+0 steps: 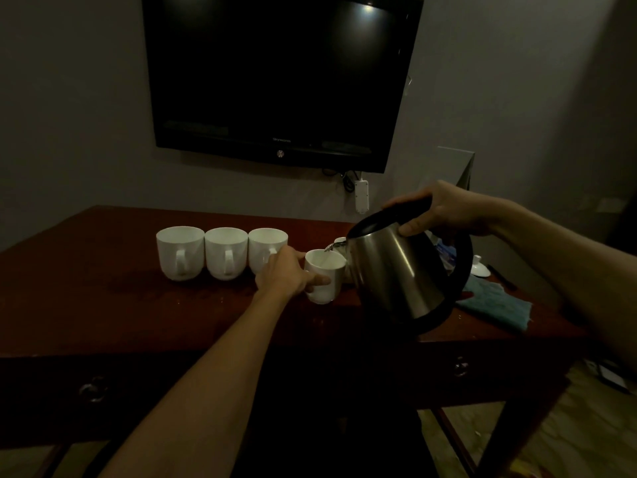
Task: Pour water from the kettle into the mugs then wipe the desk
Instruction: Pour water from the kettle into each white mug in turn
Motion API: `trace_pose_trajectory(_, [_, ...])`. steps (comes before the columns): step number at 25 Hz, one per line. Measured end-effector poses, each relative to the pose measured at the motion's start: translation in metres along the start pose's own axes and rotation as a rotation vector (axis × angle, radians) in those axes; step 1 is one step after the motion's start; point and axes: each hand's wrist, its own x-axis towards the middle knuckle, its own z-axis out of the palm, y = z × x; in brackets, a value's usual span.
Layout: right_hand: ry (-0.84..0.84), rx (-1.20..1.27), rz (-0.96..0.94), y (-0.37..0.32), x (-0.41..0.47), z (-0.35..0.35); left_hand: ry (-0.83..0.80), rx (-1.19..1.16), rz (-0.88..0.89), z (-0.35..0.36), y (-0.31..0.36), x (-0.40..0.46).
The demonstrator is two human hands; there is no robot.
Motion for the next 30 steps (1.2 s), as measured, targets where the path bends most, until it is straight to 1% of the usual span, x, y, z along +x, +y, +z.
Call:
trace_pose_trajectory(12, [0.003, -0.013, 0.011, -0.0080, -0.0010, 0.0021, -0.015, 0.016, -0.002, -0.0004, 0.0002, 0.0019])
trace_pose_trajectory(24, [-0.021, -0.007, 0.009, -0.0017, -0.0007, -0.0009, 0.012, 0.027, 0.000, -0.0008, 0.0023, -0.0021])
trace_pose_trajectory(30, [-0.004, 0.008, 0.014, -0.0051, -0.0009, 0.0011, 0.001, 0.027, -0.003, -0.0018, 0.0043, -0.0038])
